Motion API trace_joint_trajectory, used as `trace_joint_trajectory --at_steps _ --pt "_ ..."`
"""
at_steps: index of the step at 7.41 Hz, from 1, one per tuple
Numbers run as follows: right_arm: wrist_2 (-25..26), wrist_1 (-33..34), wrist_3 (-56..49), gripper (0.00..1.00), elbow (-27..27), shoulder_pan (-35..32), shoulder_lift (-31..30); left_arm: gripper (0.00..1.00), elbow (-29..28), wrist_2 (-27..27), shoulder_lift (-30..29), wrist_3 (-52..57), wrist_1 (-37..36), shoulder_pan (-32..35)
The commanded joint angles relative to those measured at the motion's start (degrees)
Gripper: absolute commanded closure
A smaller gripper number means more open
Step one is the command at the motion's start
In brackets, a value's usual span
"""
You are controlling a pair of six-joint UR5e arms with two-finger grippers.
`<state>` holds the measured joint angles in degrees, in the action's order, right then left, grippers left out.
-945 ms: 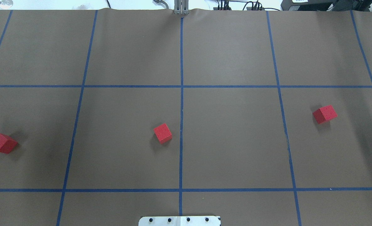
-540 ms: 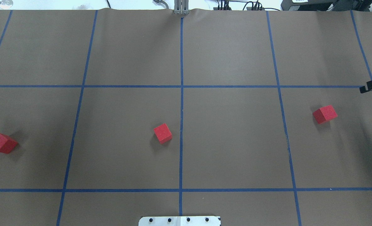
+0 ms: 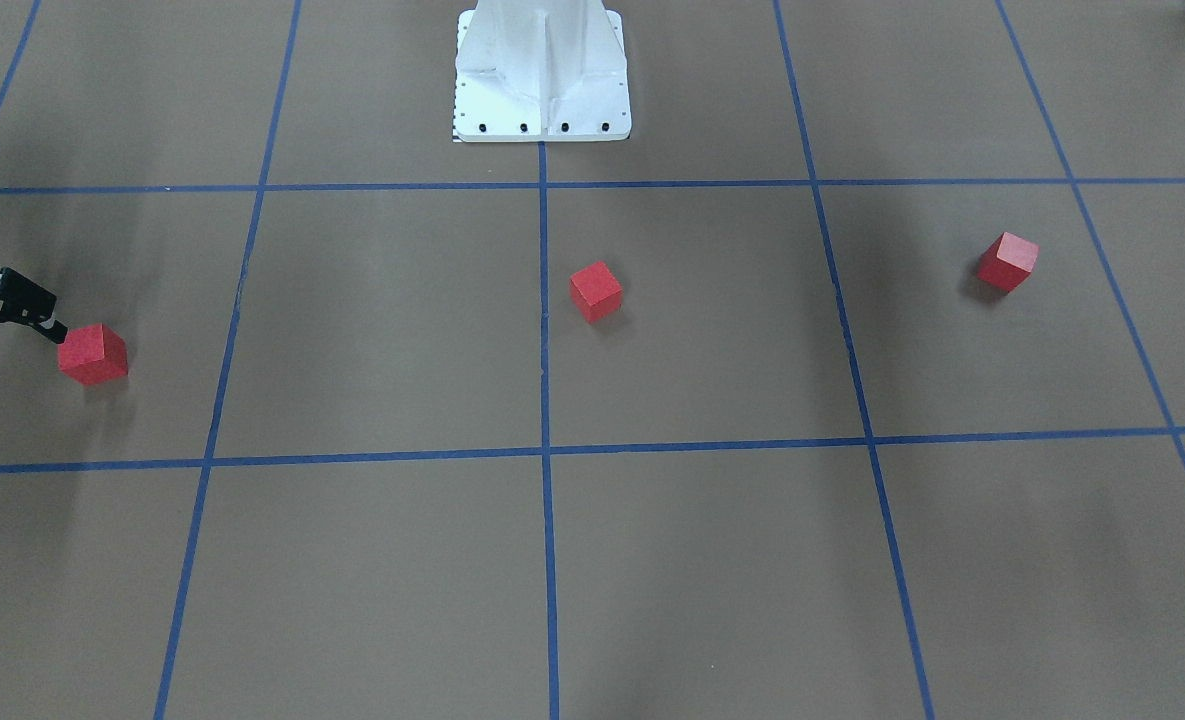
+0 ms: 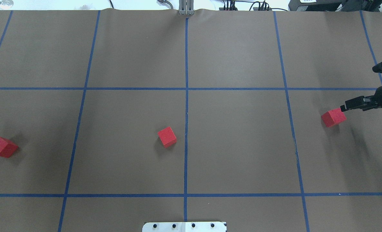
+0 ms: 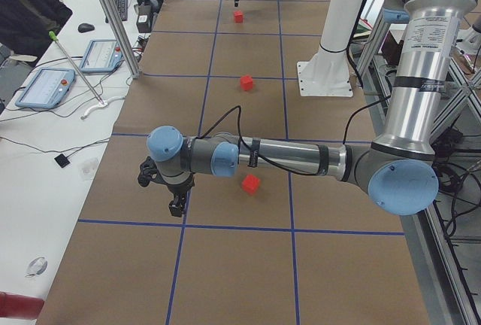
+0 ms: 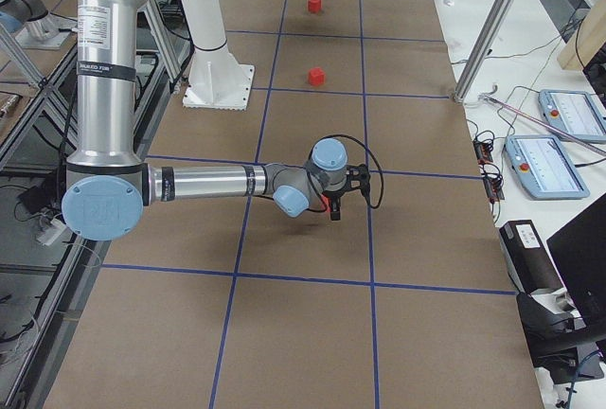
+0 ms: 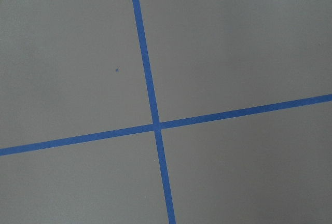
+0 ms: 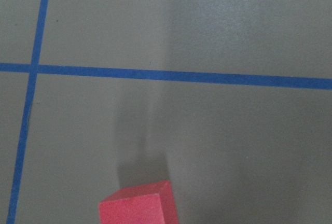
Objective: Form red blocks into L shape at center
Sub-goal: 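Reach the right gripper down and grasp the red cube nearest it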
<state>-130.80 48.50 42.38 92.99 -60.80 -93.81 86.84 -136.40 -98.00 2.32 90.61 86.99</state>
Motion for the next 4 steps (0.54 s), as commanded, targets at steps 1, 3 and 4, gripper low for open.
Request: trace_joint_trajectory --at_steps 1,3,4 --pt "2.19 -0.08 0.08 0.01 0.26 3.56 0.29 0.0 0.0 0.0 0.0 -0.56 0.01 0.02" --pt "2.39 -0.08 -0.71 0.21 -0.18 4.19 0.2 0.0 -0.09 0.0 0.0 -0.56 0.01 -0.07" --pt "2.39 -0.08 -0.71 0.26 -0.27 4.98 0.46 0.0 -0.09 0.0 0.0 -0.56 0.09 0.02"
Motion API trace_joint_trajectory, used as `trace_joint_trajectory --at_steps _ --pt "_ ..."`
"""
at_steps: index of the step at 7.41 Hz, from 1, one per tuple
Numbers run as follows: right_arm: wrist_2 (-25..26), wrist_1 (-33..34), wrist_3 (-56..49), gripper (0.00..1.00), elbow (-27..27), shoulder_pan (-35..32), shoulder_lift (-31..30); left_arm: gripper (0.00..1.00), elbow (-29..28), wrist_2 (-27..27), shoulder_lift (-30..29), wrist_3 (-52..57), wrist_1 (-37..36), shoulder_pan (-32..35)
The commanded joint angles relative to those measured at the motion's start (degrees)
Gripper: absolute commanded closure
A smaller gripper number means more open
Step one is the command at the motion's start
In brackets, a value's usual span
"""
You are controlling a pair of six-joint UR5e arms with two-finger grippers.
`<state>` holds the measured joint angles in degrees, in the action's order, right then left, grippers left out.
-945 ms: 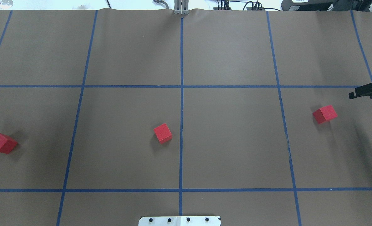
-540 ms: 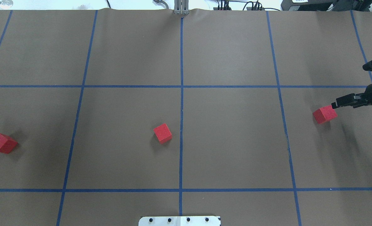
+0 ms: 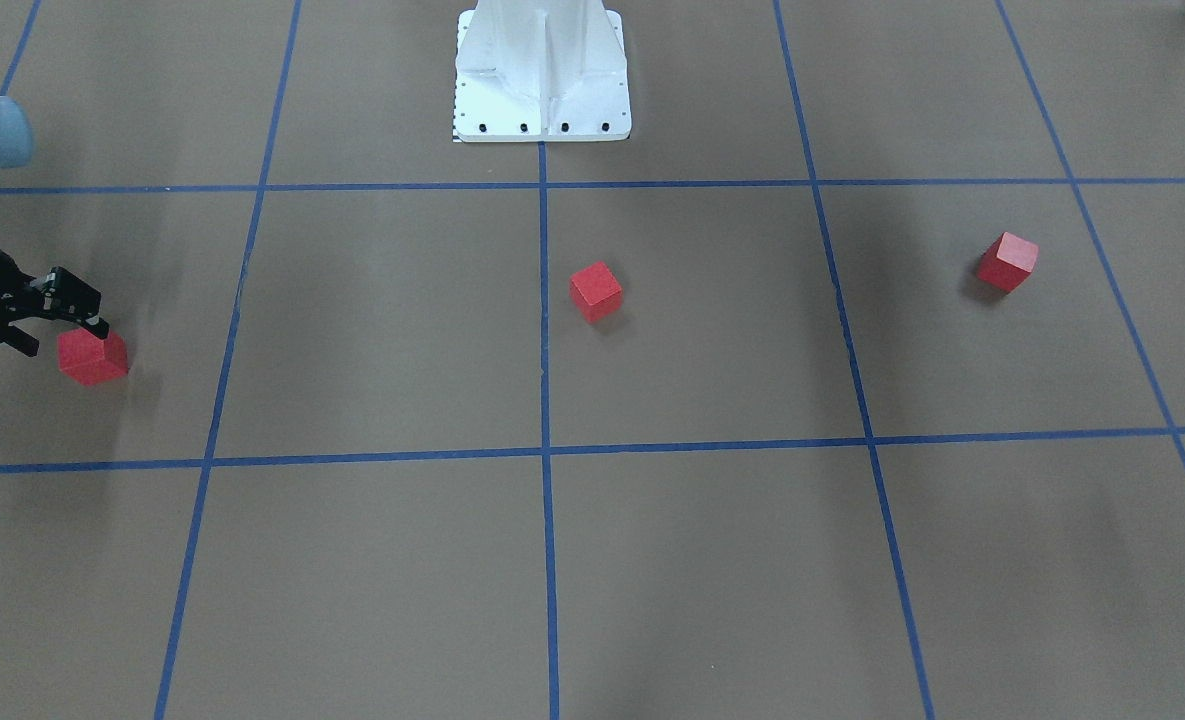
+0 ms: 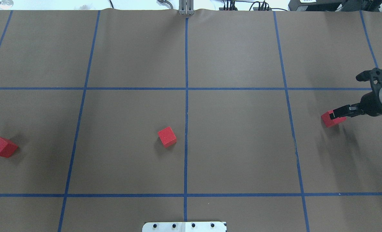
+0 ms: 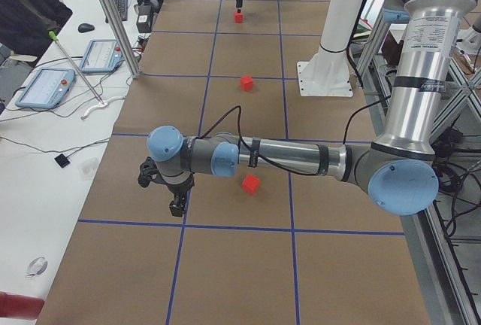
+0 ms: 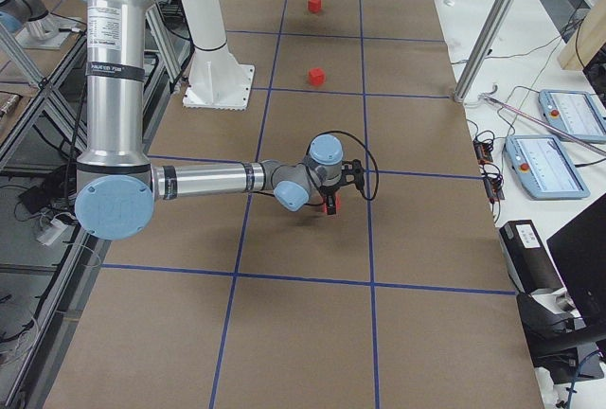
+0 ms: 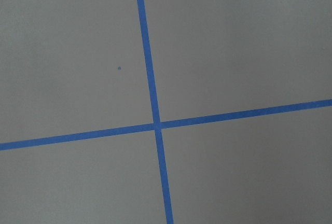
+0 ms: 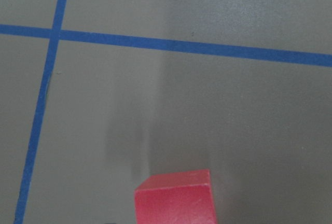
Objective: Form red blocks into L shape at center
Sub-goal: 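Reach the right gripper down and grasp the red cube nearest it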
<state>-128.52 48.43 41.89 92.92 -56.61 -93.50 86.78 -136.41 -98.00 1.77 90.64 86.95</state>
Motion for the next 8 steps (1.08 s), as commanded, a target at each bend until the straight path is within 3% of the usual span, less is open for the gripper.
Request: trace_joint_trajectory --at_steps 1,2,3,4,6,8 --pt "1.59 0.0 -0.57 0.27 -0.63 2.01 0.33 0.0 -0.03 0.0 0.0 -0.01 -0.02 -0.02" --pt "2.04 0.0 -0.58 0.27 -0.63 2.46 0.33 0.0 -0.12 0.0 0.0 -0.01 -0.02 0.06" --pt "1.95 -0.09 -0.58 0.38 -0.54 2.47 0.33 0.0 -0.12 0.0 0.0 -0.01 0.06 0.06" --pt "1.95 -0.35 -0.58 0.95 -0.54 2.38 0.33 0.0 -0.2 0.0 0.0 -0.01 -0.02 0.06" --pt "1.6 -0.09 0.47 1.0 0.77 2.29 2.42 0.0 0.23 0.0 0.0 -0.01 0.06 -0.03" --pt "1.95 3.06 14.98 1.0 3.05 4.03 11.0 0.0 0.23 -0.09 -0.09 -0.36 1.89 -0.03"
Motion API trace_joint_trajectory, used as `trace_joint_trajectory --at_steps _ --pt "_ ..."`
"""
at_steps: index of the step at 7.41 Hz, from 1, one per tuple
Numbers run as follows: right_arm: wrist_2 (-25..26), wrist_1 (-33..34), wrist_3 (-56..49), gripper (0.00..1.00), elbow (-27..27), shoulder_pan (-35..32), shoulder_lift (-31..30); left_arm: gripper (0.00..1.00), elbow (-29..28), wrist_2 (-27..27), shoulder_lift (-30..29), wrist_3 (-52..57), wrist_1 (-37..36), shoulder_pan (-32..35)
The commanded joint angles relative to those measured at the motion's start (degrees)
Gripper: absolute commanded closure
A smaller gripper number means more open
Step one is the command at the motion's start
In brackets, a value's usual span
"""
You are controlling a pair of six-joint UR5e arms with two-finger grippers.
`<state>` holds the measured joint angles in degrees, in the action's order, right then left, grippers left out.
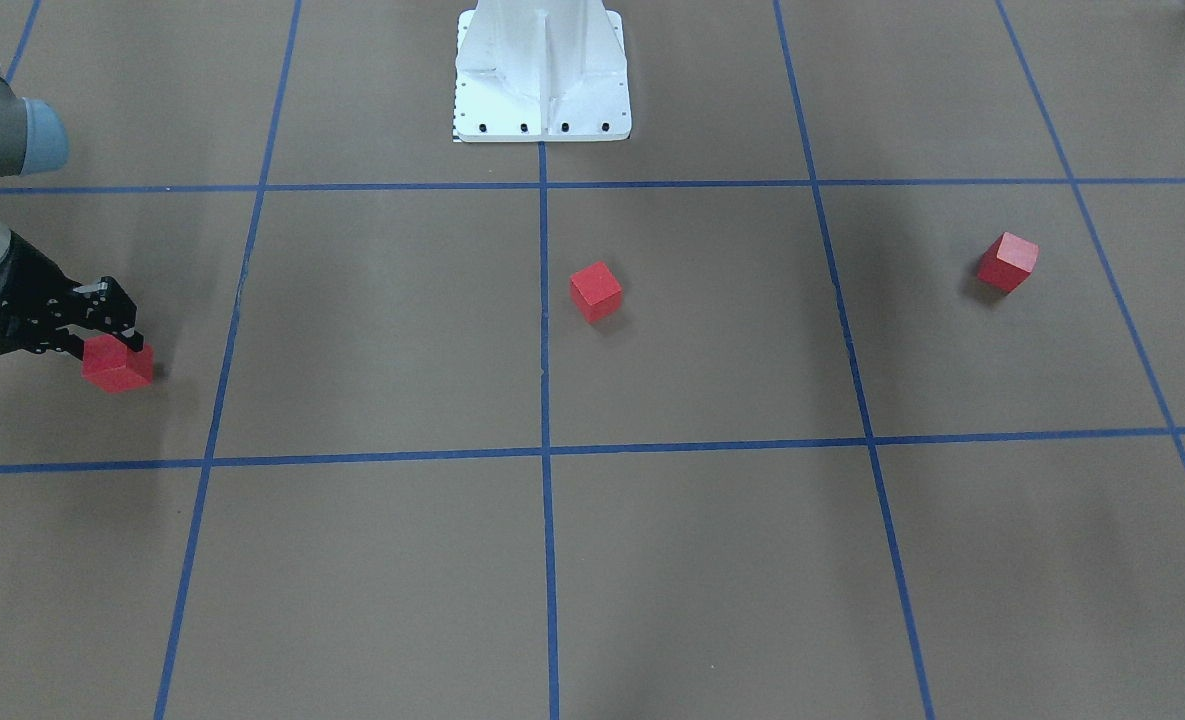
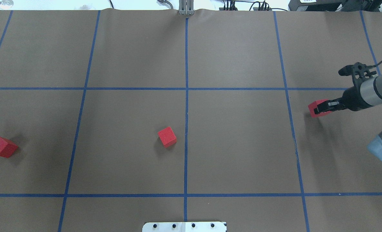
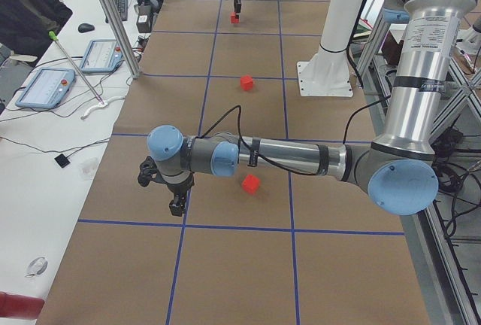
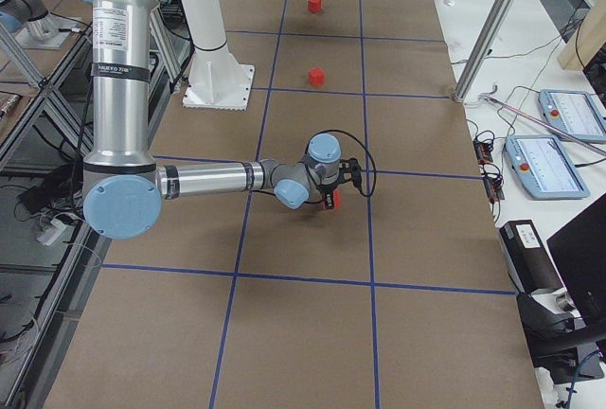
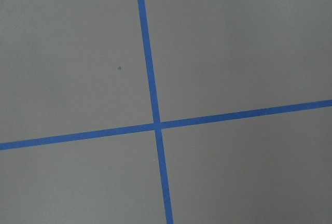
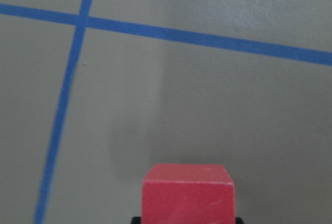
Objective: Form red blocks into L shape at center
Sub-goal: 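Carry the red cube with the right gripper toward the center cube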
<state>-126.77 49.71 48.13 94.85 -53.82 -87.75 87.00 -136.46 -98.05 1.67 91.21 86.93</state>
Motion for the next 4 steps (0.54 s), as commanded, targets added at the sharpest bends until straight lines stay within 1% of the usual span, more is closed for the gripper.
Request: trace_joint_trajectory --at_steps 1,2,3,4 --pt "1.51 3.88 15.61 1.0 1.12 4.4 9.74 0.0 0.02 -0.03 -0.04 -1.22 2.64 -0.01" --pt "5.53 10.34 22.81 1.0 1.12 8.61 16.4 0.0 -0.16 -0.03 -0.04 -2.1 3.61 -0.18" --pt "10.61 20.23 25.84 1.0 1.73 13.78 23.25 0.0 -0.25 -0.03 -0.04 -2.19 3.97 -0.53" --pt "16.15 25.81 26.04 1.0 1.48 18.01 28.02 0.0 -0.16 -0.03 -0.04 -2.19 3.97 -0.53"
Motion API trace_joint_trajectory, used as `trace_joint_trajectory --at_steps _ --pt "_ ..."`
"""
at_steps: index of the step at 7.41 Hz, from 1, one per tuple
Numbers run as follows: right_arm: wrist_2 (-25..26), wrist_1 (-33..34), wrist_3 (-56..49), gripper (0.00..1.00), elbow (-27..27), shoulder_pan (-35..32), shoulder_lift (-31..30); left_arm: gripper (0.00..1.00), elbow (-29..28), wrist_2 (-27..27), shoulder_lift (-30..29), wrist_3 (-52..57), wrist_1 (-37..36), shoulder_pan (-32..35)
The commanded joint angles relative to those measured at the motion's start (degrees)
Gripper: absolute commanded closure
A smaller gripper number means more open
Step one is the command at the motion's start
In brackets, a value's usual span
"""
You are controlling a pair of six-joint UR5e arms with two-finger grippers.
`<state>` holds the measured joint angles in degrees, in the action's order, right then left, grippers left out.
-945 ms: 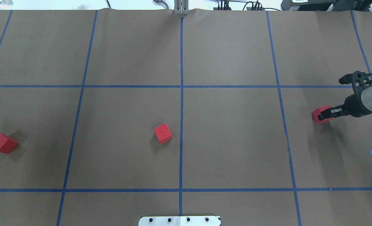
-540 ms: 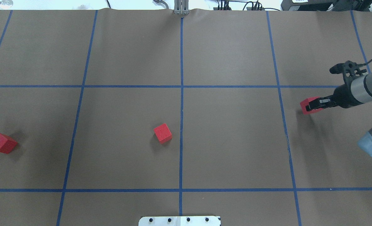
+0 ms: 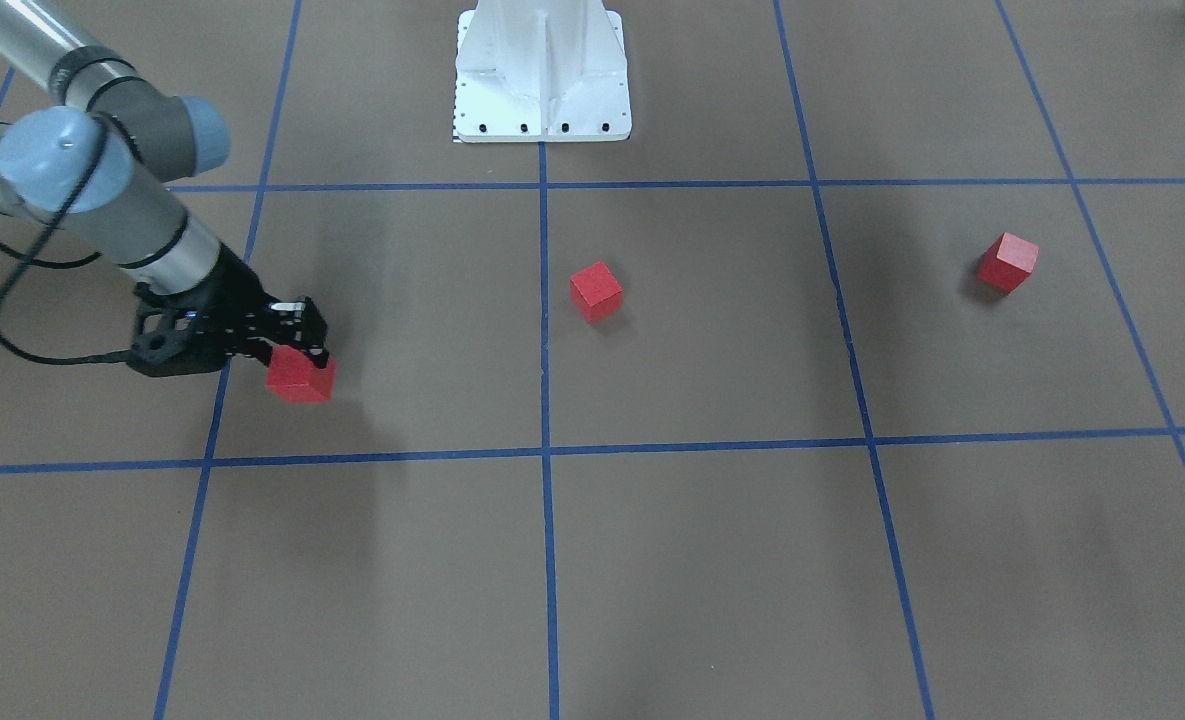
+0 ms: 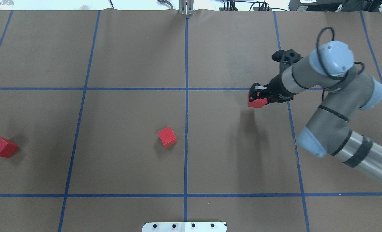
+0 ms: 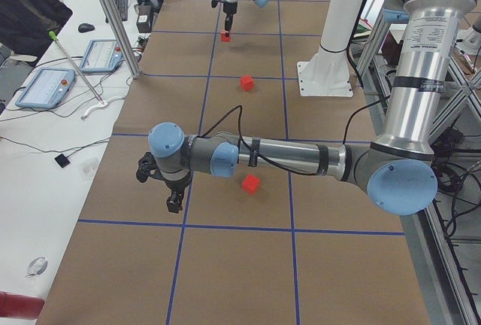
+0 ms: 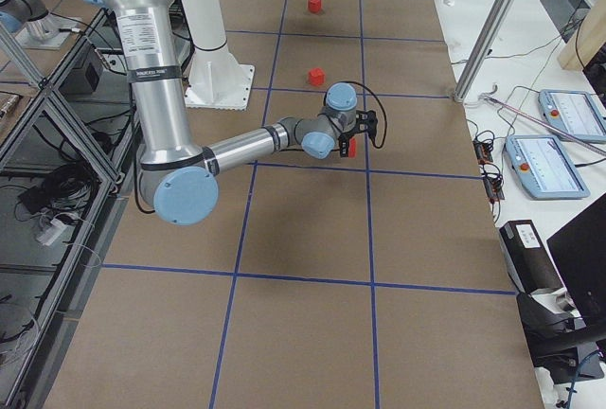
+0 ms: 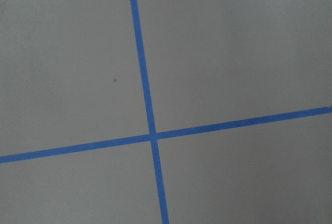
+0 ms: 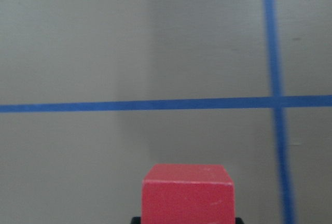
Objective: Form red blocks into L shape at center
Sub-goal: 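Carry the red cube with the right gripper toward the center cube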
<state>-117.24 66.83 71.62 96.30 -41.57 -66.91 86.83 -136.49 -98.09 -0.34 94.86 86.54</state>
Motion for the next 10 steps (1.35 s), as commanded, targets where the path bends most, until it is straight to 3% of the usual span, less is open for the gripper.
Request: trace_joint_trajectory --at_steps 1,4,8,9,10 --pt "7.54 9.71 4.39 1.0 -0.84 7.88 9.93 0.0 -0.08 0.0 0.0 -0.19 0.41 -0.14" --pt "11.24 9.37 8.97 1.0 -11.46 11.33 21.54 0.0 0.18 -0.09 0.0 -0.36 0.41 -0.14" --pt "11.33 9.46 8.8 1.0 -12.27 12.91 21.65 0.0 0.35 -0.09 0.0 -0.36 0.5 -0.14" --pt "11.33 9.55 8.8 0.76 -13.06 13.09 21.82 0.0 0.35 -0.09 0.0 -0.36 0.5 -0.14" --pt "11.59 9.55 8.19 0.16 -13.24 13.53 21.82 0.0 0.44 -0.09 0.0 -0.36 0.67 -0.14"
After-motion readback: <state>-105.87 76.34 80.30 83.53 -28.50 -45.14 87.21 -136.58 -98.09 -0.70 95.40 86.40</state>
